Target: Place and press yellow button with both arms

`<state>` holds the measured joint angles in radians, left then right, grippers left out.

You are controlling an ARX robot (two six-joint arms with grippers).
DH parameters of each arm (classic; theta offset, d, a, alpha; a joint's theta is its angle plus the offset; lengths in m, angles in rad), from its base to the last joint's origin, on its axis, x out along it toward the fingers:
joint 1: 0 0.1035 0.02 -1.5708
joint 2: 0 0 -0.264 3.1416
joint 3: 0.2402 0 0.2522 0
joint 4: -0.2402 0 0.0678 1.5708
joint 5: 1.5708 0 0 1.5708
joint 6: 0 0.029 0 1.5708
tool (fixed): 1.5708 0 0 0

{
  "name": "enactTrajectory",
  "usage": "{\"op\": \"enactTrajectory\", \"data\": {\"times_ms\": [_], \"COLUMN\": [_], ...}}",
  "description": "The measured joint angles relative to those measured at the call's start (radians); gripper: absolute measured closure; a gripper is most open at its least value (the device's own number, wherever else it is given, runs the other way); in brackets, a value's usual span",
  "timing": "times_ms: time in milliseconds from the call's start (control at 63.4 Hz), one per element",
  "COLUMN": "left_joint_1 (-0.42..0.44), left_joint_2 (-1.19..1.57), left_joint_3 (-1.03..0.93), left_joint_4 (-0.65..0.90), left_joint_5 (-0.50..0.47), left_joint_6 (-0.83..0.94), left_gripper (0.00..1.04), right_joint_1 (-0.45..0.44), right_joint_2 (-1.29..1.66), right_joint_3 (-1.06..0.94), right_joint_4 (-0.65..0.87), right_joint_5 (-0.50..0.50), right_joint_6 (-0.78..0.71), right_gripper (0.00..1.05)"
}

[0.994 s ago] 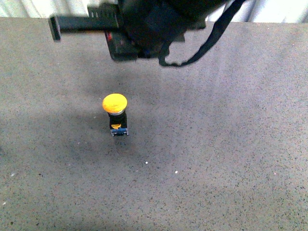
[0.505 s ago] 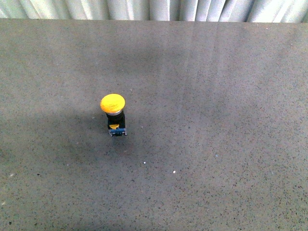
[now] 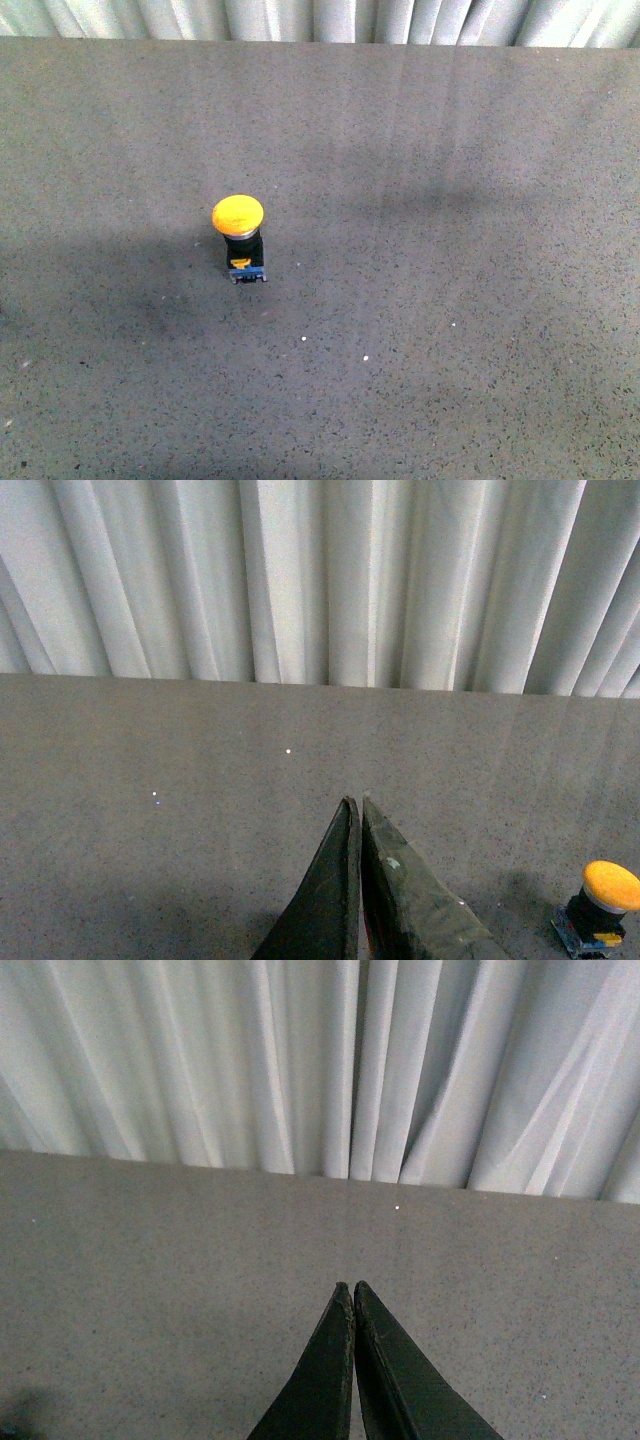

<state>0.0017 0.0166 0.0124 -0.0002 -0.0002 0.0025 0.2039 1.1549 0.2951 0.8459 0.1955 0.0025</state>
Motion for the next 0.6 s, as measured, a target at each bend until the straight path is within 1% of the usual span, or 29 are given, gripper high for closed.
{"op": "enactTrajectory", "data": {"times_ms": [237, 474, 537, 600], "left_joint_1": [0.0, 0.0, 0.0, 0.0], "left_joint_2": [0.0, 0.0, 0.0, 0.0], "left_joint_3": [0.0, 0.0, 0.0, 0.0], "left_joint_4": [0.0, 0.0, 0.0, 0.0], "left_joint_5": [0.0, 0.0, 0.0, 0.0], "left_joint_6": [0.0, 0.0, 0.0, 0.0], "left_gripper": [1.03, 1.03, 1.03, 1.03], "right_joint_1": [-0.069, -0.116, -0.169, -0.195], "right_joint_2": [-0.158, -0.316, -0.363, -0.401], "right_joint_3": [-0.123, -0.201, -0.218, -0.229], "right_joint_4": [-0.03, -0.114, -0.145, -0.171], "right_joint_5": [-0.062, -0.116, -0.184, -0.186], "right_joint_6": [0.0, 0.0, 0.0, 0.0], "right_gripper": [1.03, 1.03, 1.03, 1.03]}}
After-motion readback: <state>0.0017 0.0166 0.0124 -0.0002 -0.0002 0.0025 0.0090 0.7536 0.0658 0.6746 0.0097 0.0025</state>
